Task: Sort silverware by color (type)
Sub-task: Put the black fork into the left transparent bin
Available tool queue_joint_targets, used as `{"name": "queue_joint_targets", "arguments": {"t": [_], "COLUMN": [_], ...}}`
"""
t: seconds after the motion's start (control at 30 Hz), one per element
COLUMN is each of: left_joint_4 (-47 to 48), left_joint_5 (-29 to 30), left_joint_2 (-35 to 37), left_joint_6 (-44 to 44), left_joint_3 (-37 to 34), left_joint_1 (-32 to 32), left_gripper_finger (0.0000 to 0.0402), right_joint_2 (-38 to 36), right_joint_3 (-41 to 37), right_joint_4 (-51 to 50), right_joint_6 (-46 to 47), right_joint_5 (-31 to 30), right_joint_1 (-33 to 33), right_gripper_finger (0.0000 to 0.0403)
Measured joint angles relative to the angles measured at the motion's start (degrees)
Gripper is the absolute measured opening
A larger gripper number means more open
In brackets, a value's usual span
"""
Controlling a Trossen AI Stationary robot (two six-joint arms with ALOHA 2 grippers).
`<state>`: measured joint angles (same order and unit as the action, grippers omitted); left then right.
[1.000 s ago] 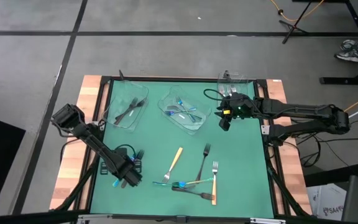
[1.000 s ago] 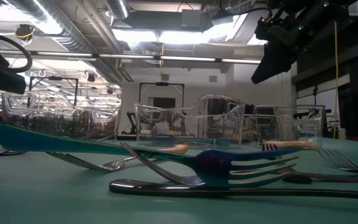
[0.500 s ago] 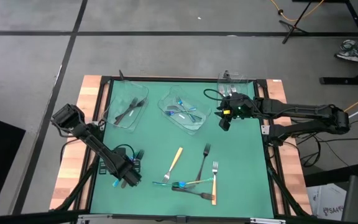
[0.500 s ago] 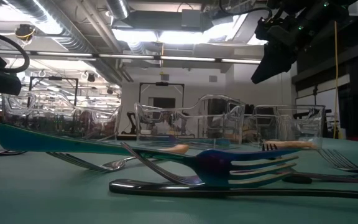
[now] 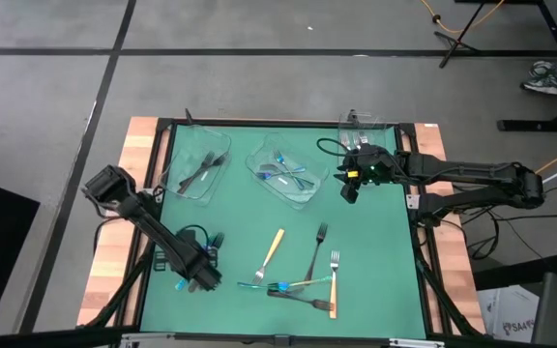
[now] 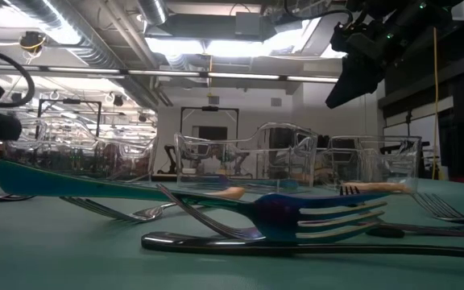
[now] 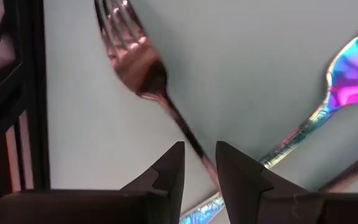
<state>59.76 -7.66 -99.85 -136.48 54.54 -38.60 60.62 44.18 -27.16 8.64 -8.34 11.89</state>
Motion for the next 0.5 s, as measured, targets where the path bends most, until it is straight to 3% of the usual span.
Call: {"name": "queue_joint_targets", "arguments": {"t": [0.5], "left_joint_4": [-0.6], "left_joint_5": [1.5], "left_joint_2": [-1.8], "left_joint_6": [2.2], "left_joint_3": [0.2], "left_joint_1": [-0.2], "left_gripper_finger": [0.0085], "right_joint_2": [0.0], "right_joint_3": [0.0], "right_joint_4": [0.0], "right_joint_6": [0.0], "right_joint_5": [0.0], "right_joint_1": [0.0], "right_gripper_finger": [0.0115]}}
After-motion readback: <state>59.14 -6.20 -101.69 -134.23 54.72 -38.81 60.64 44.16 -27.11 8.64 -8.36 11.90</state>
